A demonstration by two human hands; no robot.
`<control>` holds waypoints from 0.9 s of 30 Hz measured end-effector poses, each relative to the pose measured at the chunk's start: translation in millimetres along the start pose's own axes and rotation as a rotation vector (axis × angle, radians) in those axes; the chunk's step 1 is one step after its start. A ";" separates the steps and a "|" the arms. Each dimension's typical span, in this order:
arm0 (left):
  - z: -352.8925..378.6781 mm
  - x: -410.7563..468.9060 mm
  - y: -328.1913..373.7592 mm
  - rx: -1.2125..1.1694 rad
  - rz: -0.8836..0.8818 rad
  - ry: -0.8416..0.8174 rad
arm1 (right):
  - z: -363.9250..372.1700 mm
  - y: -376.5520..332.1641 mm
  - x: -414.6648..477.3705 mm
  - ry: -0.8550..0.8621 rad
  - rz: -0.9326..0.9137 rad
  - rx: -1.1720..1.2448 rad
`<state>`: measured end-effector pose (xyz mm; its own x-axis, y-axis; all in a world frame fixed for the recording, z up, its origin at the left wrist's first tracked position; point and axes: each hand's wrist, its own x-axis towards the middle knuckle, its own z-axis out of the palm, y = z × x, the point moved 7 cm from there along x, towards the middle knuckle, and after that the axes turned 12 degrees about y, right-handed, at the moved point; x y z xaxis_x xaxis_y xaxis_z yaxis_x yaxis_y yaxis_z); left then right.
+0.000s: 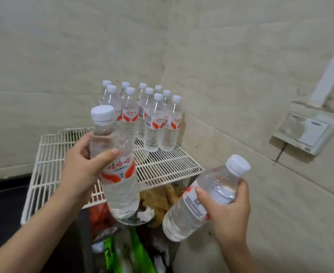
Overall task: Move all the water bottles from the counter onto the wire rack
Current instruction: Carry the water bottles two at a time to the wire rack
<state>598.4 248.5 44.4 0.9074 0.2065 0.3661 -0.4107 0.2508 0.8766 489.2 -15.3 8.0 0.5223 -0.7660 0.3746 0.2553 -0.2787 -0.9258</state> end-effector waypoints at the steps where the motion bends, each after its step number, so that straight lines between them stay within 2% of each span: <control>1: -1.6 12.4 1.8 0.025 0.021 0.010 | 14.8 -3.4 6.1 -0.016 -0.013 0.022; 10: -3.5 121.3 -45.7 0.139 0.036 0.042 | 160.4 -12.9 55.7 -0.129 -0.121 0.049; 16: 5.3 184.8 -91.1 0.162 -0.020 0.095 | 242.1 6.2 83.6 -0.113 -0.145 -0.017; 22: 11.9 214.7 -115.8 0.230 -0.009 0.074 | 305.8 20.2 99.6 -0.178 -0.174 -0.126; 27: 13.1 223.3 -112.1 0.335 0.073 0.031 | 328.6 34.3 108.8 -0.192 -0.184 -0.221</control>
<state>848.2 254.1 32.0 0.8715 0.2425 0.4262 -0.4174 -0.0892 0.9043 822.1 82.1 33.4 0.6326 -0.5745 0.5193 0.1877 -0.5369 -0.8225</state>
